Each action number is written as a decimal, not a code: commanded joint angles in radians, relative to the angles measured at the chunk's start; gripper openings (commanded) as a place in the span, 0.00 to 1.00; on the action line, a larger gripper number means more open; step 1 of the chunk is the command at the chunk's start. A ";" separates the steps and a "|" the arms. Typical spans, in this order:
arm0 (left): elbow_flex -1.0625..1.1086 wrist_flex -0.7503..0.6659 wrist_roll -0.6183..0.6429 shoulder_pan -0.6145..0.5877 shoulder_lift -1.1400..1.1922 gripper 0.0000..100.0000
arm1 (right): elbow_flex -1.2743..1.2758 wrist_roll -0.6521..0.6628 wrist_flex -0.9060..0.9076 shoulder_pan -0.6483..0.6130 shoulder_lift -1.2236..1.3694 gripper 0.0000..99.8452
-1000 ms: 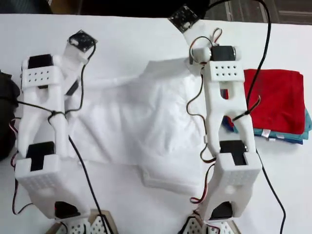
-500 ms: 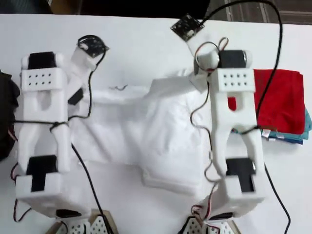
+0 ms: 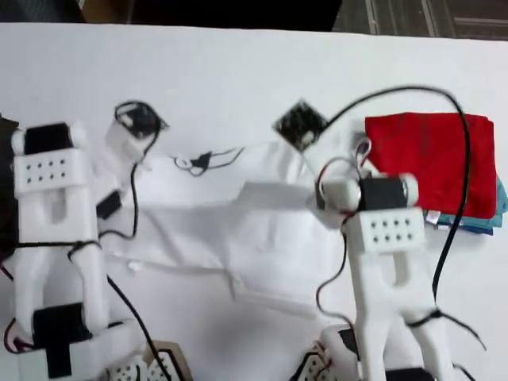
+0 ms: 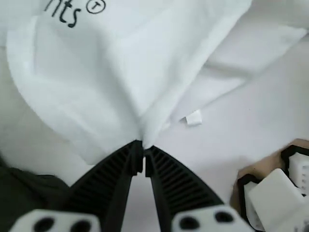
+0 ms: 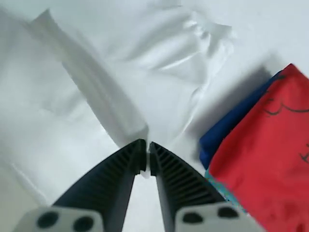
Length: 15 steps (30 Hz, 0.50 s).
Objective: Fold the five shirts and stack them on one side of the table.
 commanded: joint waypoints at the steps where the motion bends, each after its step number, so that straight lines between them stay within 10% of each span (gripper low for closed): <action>1: 0.148 -0.092 -0.017 -0.011 -0.080 0.02 | 0.118 0.009 -0.036 -0.002 -0.110 0.02; 15: 0.364 -0.189 -0.034 -0.021 -0.095 0.02 | 0.408 0.009 -0.065 -0.005 -0.334 0.02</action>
